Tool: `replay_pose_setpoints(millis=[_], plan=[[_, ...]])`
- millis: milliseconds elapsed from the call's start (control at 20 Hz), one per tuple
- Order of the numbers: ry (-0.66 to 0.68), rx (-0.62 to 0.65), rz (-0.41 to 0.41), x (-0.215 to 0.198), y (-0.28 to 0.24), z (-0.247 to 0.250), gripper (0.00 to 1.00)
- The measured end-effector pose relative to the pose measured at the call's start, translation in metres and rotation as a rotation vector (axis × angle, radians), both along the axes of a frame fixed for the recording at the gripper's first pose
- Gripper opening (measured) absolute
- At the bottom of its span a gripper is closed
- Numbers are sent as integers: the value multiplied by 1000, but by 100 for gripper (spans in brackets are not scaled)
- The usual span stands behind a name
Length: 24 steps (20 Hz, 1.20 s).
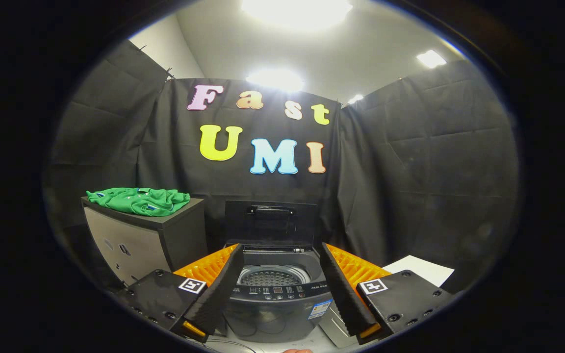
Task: Put the clothes into the washing machine and then close the washing machine lid.
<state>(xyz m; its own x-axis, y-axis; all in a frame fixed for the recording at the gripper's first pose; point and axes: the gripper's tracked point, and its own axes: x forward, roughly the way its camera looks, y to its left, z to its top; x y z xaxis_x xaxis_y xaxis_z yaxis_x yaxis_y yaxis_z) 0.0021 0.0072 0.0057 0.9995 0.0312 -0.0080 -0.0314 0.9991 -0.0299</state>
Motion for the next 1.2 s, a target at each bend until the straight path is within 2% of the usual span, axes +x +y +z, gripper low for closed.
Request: replay_pose_setpoints(millis=[300,500,650,850,1200], plan=[[-44,47,121,36,46,39,97],[8,155,287,71,121,69,97],[79,197,360,92,179,86,97],[84,114,387,125,243,111,96],[271,-5,439,159,359,108,97]])
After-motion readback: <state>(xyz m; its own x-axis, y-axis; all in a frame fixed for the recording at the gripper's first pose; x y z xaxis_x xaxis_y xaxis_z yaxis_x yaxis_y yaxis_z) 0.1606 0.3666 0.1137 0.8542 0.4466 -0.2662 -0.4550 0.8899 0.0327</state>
